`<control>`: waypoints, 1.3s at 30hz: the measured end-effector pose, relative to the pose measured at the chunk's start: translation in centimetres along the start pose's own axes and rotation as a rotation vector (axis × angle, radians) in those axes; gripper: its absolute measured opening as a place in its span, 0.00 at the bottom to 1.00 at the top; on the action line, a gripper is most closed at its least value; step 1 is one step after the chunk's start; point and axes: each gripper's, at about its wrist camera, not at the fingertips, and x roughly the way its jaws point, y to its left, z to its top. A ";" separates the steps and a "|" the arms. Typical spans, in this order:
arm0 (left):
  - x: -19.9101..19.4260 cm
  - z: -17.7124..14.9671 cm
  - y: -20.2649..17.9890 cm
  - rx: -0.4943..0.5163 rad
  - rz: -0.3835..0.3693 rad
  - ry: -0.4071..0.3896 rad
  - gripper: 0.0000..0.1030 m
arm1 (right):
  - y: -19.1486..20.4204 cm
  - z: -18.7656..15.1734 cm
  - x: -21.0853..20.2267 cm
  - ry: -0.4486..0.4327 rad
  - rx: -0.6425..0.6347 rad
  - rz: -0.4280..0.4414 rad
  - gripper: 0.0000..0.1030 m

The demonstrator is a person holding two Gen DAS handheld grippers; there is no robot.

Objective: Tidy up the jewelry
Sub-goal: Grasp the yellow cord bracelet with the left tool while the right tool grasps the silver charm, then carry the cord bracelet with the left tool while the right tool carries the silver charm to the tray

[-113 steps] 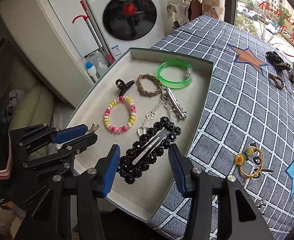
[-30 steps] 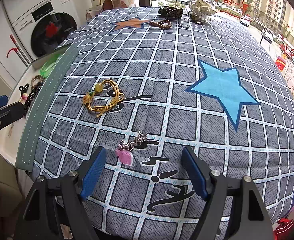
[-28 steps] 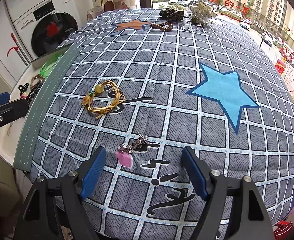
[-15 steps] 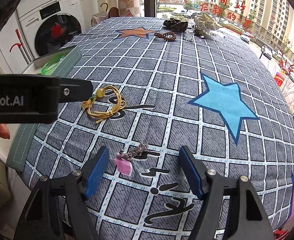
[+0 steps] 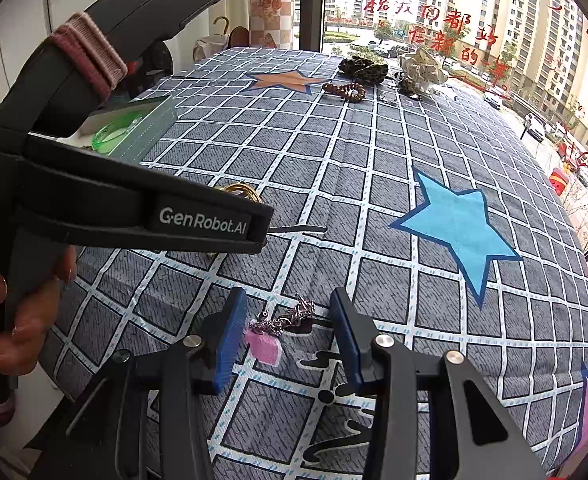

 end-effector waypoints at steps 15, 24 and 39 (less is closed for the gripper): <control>-1.1 -0.8 -1.1 0.052 -0.042 -0.036 0.22 | -2.7 -0.1 -0.5 0.041 0.113 0.055 0.12; -3.8 -2.0 -0.3 0.034 -0.060 -0.077 0.22 | -5.1 -0.1 -1.6 0.043 0.200 0.116 0.12; -8.6 -2.8 2.2 -0.001 -0.079 -0.165 0.22 | -6.3 0.6 -3.8 0.034 0.252 0.164 0.12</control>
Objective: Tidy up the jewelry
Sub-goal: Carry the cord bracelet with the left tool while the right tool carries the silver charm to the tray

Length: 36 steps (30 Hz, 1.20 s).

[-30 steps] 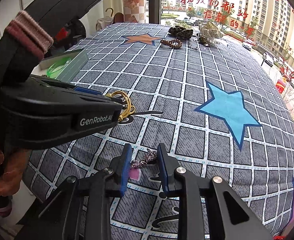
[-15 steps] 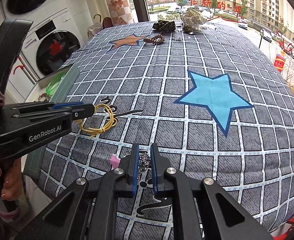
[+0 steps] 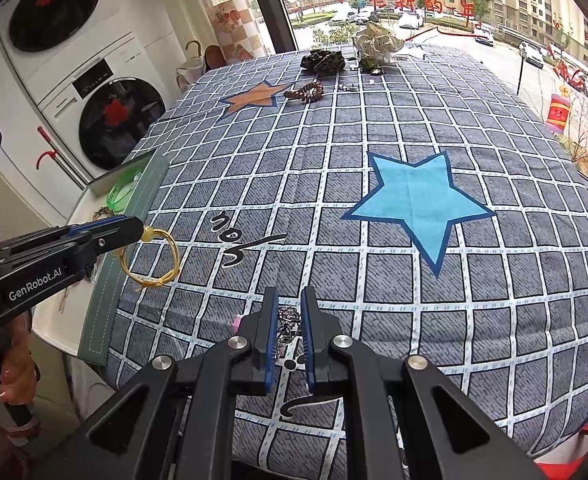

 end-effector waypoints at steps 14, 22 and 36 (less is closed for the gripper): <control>-5.1 -1.0 4.8 -0.049 0.030 -0.078 0.22 | 4.0 2.7 -1.2 -0.002 -0.039 0.096 0.12; -7.3 -3.1 9.2 -0.102 0.088 -0.095 0.22 | 8.8 4.4 -0.8 0.015 -0.108 0.178 0.12; -8.1 -6.7 14.6 -0.191 0.122 -0.074 0.22 | 18.7 4.4 1.9 0.085 -0.265 0.272 0.12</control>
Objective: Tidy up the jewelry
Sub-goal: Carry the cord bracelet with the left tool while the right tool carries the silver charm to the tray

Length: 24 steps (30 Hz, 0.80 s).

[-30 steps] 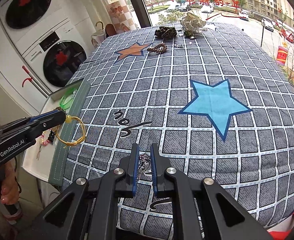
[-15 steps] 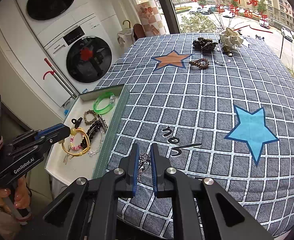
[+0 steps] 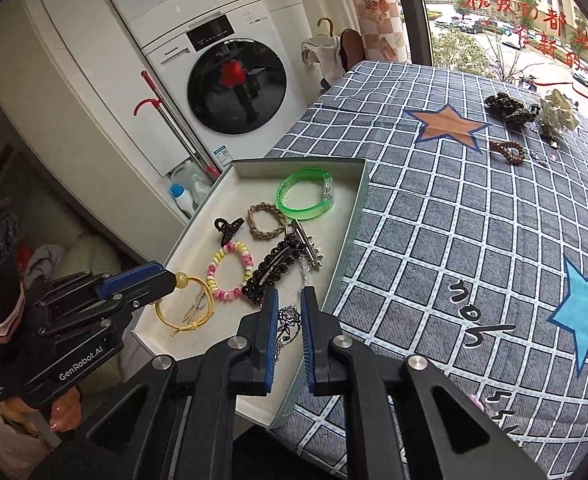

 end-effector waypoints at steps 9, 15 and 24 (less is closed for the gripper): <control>2.8 -2.0 1.2 -0.036 0.006 0.066 0.22 | 2.4 -0.6 4.3 0.089 -0.029 0.033 0.12; 4.4 -2.8 1.8 -0.055 0.021 0.092 0.22 | 2.3 -1.1 7.3 0.156 -0.026 0.021 0.12; 5.7 -3.6 2.4 -0.067 0.058 0.107 0.22 | 2.2 -1.9 9.9 0.215 -0.025 -0.005 0.12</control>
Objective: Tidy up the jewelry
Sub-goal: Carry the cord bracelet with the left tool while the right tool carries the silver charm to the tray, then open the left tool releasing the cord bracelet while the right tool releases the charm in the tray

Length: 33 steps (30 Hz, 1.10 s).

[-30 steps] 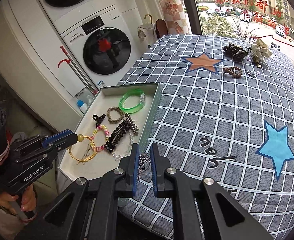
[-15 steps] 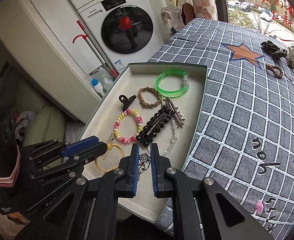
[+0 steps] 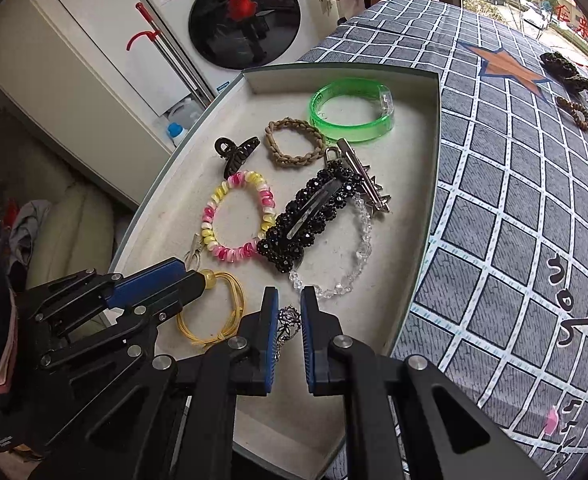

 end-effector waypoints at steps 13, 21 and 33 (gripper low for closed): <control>0.8 -0.3 -0.5 0.015 0.030 0.015 0.23 | 0.4 0.0 0.9 0.024 -0.022 -0.040 0.14; 0.7 -0.2 -0.2 -0.014 0.026 0.028 0.23 | 0.6 0.3 0.6 0.018 -0.019 -0.030 0.40; -0.3 0.3 -1.1 0.006 0.041 -0.002 0.61 | 0.0 0.6 -2.9 -0.068 0.013 -0.040 0.47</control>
